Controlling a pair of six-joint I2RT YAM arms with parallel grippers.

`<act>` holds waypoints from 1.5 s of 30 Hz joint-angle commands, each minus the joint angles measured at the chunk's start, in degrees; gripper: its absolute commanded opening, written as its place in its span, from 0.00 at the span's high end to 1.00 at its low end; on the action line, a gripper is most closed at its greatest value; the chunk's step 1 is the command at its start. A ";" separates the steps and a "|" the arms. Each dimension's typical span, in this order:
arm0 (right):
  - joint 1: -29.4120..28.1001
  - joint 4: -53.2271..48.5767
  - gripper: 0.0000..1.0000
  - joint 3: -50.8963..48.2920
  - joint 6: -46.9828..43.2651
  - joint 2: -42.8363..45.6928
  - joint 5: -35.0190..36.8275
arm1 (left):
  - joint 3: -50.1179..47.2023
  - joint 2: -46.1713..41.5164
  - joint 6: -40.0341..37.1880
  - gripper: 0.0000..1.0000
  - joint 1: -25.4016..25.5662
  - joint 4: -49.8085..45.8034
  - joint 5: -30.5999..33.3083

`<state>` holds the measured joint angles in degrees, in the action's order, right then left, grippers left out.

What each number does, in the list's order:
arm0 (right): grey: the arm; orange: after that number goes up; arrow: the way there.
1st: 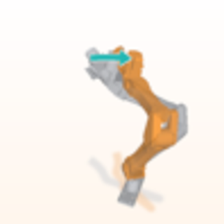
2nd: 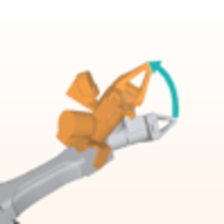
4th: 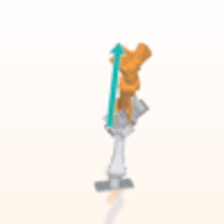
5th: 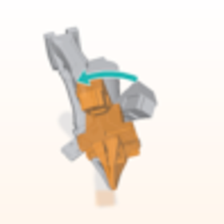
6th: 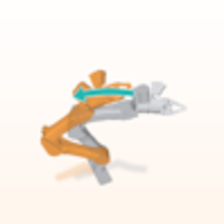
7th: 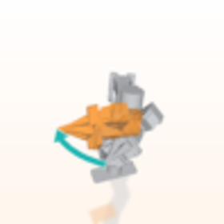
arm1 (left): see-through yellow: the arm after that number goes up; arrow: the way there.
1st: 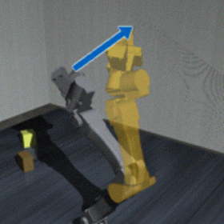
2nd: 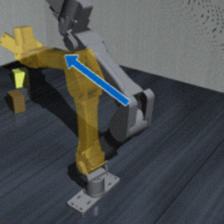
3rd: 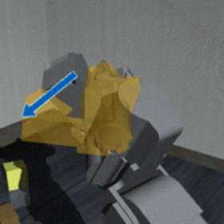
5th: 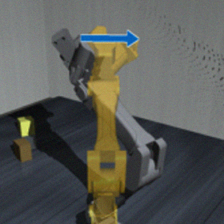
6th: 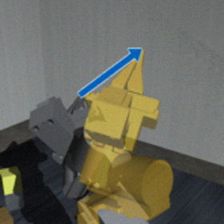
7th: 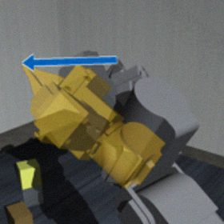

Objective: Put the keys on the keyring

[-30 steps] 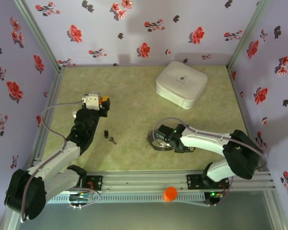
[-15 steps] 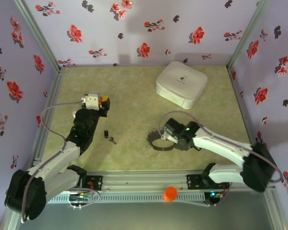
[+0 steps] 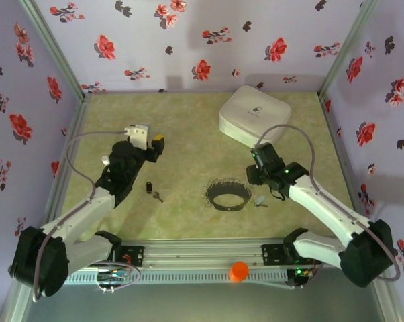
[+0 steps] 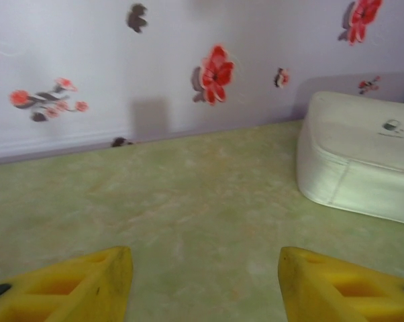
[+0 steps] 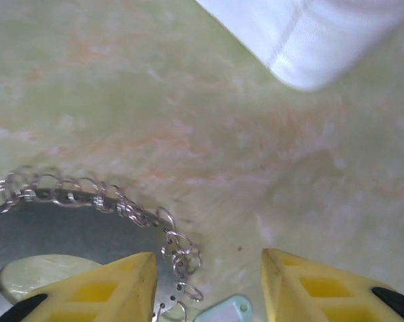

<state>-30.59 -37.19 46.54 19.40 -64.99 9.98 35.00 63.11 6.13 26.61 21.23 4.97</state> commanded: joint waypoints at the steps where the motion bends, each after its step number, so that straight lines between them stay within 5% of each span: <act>1: 2.38 -3.13 0.49 -1.23 10.05 -0.76 -8.51 | 4.34 3.41 4.83 0.43 -0.50 -5.86 -7.75; 8: 10.58 1.03 0.46 -8.02 13.16 0.26 -14.29 | 8.67 9.35 15.46 0.51 1.29 -12.61 -12.85; 15: 13.55 7.51 0.48 -11.88 12.37 0.34 -21.34 | 10.17 14.90 19.59 0.50 13.89 -13.09 -9.84; 24: 13.55 8.88 0.51 -14.34 11.44 0.67 -19.24 | 11.41 23.83 27.78 0.51 26.16 -6.40 -4.30; 34: 13.21 14.62 0.60 -16.57 9.43 -3.56 -28.07 | 14.48 26.75 27.44 0.51 28.40 -6.91 -3.04; 45: 11.61 14.38 0.60 -15.83 8.23 -6.95 -25.18 | 13.62 25.85 27.31 0.51 28.85 -7.35 -1.83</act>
<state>-18.41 -23.55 30.72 28.91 -71.16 -15.88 48.12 89.32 32.73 54.98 13.23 1.54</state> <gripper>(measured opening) 0.399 0.488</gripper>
